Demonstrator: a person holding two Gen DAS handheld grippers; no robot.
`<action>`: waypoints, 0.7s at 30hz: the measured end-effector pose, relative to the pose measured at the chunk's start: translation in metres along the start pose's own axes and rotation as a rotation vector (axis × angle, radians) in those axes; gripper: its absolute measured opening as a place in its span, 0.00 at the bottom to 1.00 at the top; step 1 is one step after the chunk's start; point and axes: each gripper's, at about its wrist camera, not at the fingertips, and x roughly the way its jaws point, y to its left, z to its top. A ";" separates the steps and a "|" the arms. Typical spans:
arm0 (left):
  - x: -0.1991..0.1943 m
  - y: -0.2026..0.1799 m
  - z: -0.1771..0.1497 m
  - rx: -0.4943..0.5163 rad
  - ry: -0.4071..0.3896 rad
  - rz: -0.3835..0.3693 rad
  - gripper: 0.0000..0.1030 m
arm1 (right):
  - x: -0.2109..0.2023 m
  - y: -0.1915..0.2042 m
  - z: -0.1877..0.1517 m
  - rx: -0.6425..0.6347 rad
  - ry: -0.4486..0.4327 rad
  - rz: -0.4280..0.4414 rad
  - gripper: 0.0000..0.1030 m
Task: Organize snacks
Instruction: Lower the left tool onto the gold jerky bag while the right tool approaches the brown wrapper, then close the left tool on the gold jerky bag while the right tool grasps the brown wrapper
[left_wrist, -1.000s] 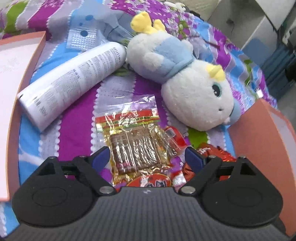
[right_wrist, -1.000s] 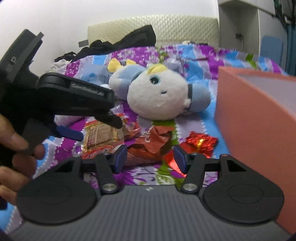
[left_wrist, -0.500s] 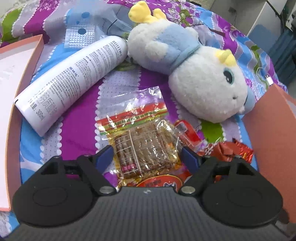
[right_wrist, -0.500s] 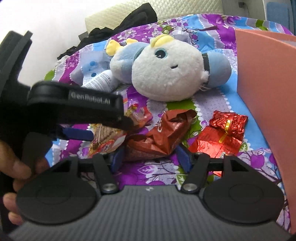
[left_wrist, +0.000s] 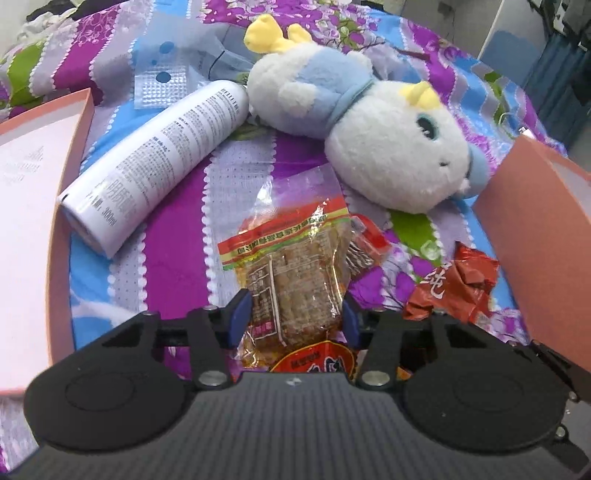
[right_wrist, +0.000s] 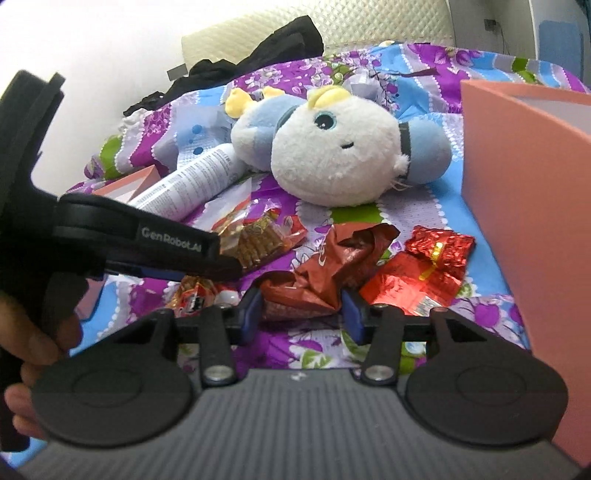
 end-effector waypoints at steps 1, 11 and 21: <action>-0.005 0.000 -0.002 -0.003 0.000 -0.008 0.54 | -0.006 0.001 0.000 -0.009 -0.005 0.000 0.48; -0.079 -0.010 -0.025 0.018 -0.060 -0.015 0.55 | -0.073 0.013 -0.003 -0.057 -0.042 -0.008 0.45; -0.154 -0.015 -0.071 0.001 -0.095 -0.029 0.55 | -0.123 0.015 -0.013 -0.067 -0.029 -0.035 0.14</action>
